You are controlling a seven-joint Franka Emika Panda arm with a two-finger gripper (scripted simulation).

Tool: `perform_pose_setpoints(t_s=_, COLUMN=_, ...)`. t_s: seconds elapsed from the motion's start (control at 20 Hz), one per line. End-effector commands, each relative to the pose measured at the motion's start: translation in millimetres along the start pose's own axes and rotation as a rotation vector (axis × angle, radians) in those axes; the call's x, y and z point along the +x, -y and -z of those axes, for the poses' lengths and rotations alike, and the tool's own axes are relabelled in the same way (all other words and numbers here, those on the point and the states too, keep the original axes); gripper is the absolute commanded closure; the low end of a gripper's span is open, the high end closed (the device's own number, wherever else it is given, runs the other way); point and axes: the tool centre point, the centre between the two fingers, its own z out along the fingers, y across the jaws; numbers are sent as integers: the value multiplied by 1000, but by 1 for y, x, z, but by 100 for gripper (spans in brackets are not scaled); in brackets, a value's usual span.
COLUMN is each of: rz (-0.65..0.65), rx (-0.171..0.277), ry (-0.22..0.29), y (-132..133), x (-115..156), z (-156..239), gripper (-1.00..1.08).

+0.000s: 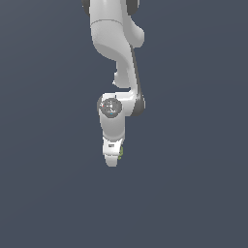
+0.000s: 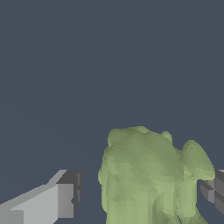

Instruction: Pick up the object and move it to a goal position.

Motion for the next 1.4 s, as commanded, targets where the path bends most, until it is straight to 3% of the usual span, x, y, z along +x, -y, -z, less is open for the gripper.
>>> perform_pose_setpoints(t_s=0.0, rz=0, rx=-1, ry=0, y=-1, x=0, z=-5, gripper=-92)
perform_pose_setpoints(t_s=0.1, rz=0, rx=-1, ry=0, y=-1, x=0, z=-6, gripper=-92)
perform_pose_setpoints(t_s=0.15, rz=0, rx=-1, ry=0, y=-1, x=0, z=-6, gripper=108)
perform_pose_setpoints(t_s=0.85, rz=0, rx=-2, ry=0, y=0, x=3, z=-2, gripper=108)
perform_pose_setpoints(t_s=1.35, rz=1, rx=-2, ry=2, y=18, x=44, z=41, gripper=108)
